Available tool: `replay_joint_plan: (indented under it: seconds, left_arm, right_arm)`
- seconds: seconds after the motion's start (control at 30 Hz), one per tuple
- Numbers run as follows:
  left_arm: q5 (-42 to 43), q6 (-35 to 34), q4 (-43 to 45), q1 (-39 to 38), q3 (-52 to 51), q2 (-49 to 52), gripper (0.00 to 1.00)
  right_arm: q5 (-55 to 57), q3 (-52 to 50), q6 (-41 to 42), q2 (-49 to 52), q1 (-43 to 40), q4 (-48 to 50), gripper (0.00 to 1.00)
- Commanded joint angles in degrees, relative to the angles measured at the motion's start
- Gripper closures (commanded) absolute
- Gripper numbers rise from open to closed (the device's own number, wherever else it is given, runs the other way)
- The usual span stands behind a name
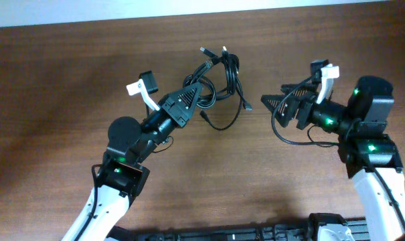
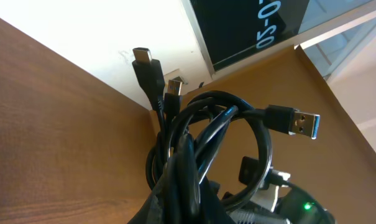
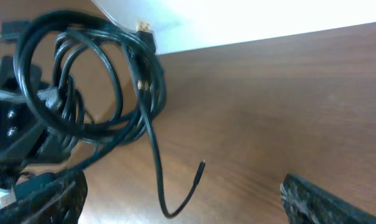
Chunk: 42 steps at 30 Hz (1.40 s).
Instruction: Untangle cables
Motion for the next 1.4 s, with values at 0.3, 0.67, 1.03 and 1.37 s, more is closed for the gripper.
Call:
replay_joint_plan:
  seconds: [0.3,0.67,1.03,1.37]
  left_arm:
    - [21.5,-0.8,14.2,0.1,0.6,-0.6,1.00]
    - [24.3,-1.0,14.1,0.1,0.6,-0.6,1.00]
    - [26.7,-2.0,14.3,-1.2,0.6,-0.6,1.00]
    - [20.2,-1.2,4.7,-1.2,0.6,-0.5,1.00]
  right_arm:
    - [5.9,15.7,-34.0,-0.3,6.8,-11.3,0.06]
    - [-9.9,15.7,-37.0,0.5,6.8,-5.0,0.96]
    - [-7.6,15.7,-36.9,7.0,8.2,0.3,0.96]
    - [30.5,15.7,-8.8,5.4,8.2,0.2,0.96]
